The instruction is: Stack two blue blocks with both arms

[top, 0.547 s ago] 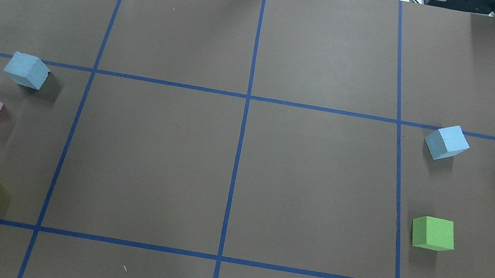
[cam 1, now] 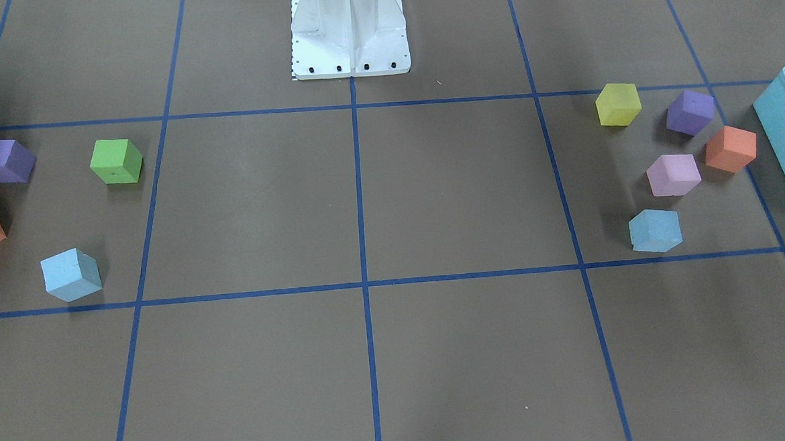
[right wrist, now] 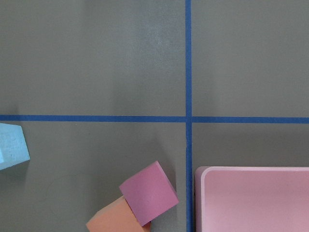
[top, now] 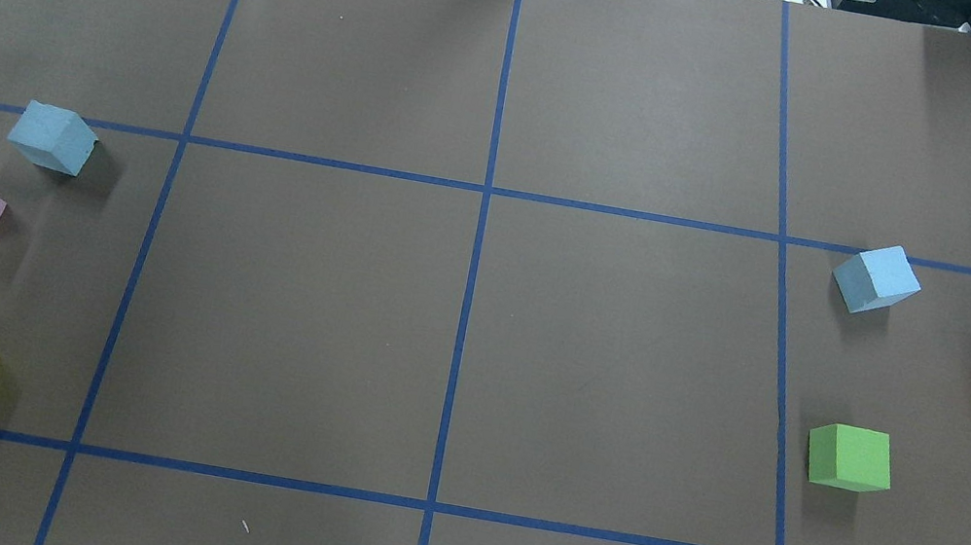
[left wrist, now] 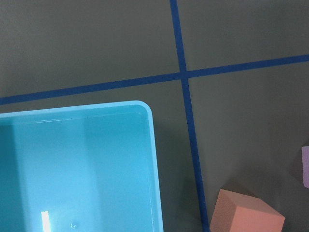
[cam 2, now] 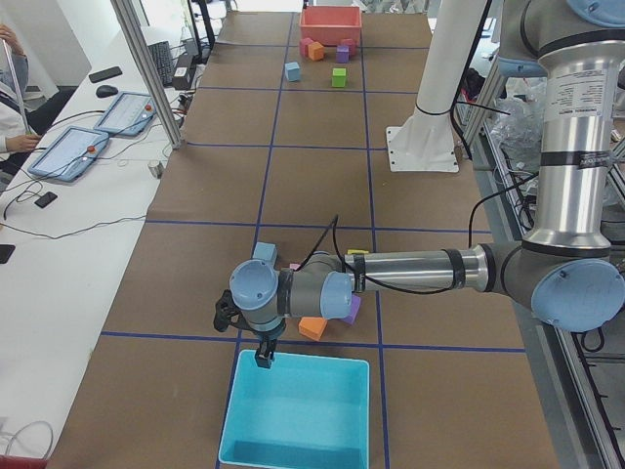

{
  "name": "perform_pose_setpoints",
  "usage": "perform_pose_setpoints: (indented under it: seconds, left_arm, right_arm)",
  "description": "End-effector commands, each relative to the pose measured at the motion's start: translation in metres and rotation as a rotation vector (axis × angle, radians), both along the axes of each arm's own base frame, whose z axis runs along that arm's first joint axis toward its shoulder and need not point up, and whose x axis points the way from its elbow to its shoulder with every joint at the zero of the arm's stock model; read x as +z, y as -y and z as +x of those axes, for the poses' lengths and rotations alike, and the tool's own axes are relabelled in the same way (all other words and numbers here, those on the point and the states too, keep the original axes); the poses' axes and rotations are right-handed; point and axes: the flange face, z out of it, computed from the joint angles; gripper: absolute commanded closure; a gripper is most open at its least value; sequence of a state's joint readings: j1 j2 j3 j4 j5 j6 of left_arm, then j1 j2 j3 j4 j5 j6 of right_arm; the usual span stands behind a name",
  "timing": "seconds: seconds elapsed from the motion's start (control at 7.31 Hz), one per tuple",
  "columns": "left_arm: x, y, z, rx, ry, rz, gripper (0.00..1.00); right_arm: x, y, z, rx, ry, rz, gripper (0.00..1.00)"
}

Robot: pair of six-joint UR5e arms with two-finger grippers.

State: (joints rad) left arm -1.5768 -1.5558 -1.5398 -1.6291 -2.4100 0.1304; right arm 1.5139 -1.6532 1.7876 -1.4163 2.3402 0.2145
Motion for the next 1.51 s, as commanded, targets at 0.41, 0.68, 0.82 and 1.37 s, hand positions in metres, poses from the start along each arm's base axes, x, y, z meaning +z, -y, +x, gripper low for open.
perform_pose_setpoints:
  seconds: [0.41, 0.68, 0.82, 1.37]
  left_arm:
    - [-0.184, 0.084, 0.073, -0.073, -0.021, -0.048, 0.0]
    - [-0.233, 0.102, 0.16, -0.056, -0.034, -0.104, 0.0]
    - [-0.242, 0.101, 0.205, 0.003, -0.031, -0.103, 0.01]
    - [-0.18, 0.122, 0.256, 0.033, -0.011, -0.043, 0.01]
  right_arm:
    - [-0.125, 0.079, -0.128, -0.187, -0.033, 0.085, 0.0]
    - [-0.166, 0.093, -0.196, -0.252, -0.052, 0.139, 0.0]
    - [-0.179, 0.096, -0.227, -0.285, -0.057, 0.159, 0.0]
    - [-0.179, 0.089, -0.275, -0.261, -0.091, 0.108, 0.0]
